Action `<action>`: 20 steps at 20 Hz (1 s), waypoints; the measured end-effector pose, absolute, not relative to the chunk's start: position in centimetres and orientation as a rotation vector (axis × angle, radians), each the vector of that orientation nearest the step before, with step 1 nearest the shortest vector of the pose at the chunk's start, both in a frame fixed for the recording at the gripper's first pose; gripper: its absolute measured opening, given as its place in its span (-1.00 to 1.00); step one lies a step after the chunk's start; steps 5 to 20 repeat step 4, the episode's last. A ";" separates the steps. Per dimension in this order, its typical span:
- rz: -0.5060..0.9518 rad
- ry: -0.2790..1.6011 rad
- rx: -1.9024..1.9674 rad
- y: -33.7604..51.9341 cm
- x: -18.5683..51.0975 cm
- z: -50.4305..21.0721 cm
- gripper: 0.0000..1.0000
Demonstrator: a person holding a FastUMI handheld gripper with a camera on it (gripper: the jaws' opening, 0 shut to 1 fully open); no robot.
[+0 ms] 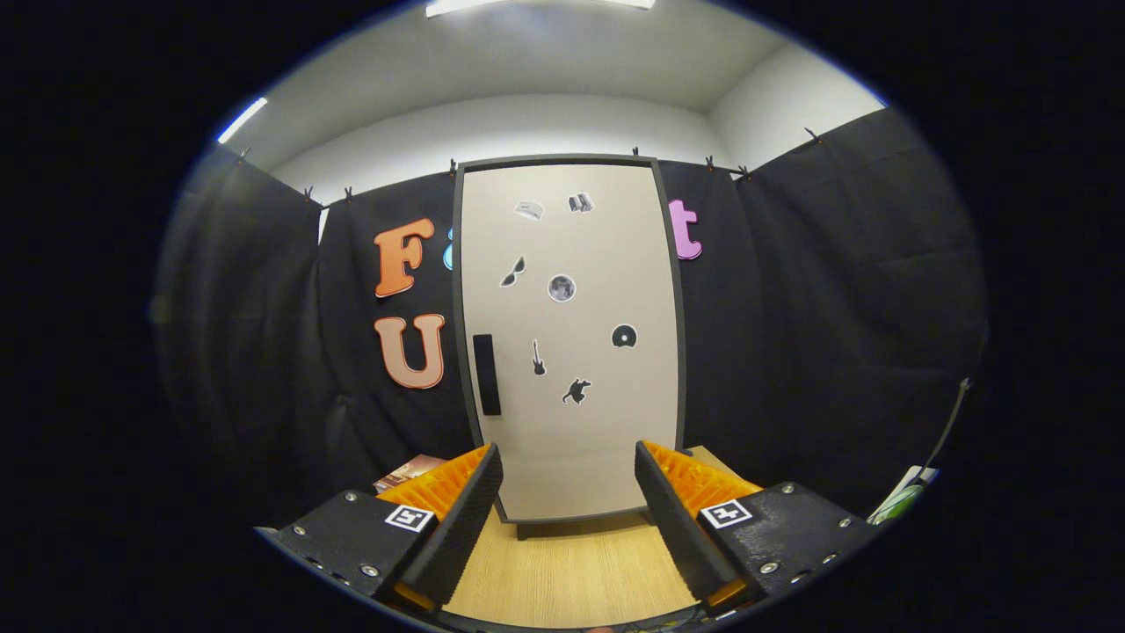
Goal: Open the shoe cabinet door, grab the shoes and put them into the shoe cabinet, then close the shoe cabinet door.
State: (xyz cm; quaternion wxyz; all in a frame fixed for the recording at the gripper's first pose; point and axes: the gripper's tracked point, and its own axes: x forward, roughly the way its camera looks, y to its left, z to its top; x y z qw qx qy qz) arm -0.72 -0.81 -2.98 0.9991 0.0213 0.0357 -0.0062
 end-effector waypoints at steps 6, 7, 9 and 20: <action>-0.018 0.053 0.031 -0.6 -0.7 -2.2 0.90; -0.018 0.053 0.031 -0.6 -0.7 -2.2 0.90; -0.018 0.053 0.031 -0.6 -0.7 -2.2 0.90; -0.018 0.053 0.031 -0.6 -0.7 -2.2 0.90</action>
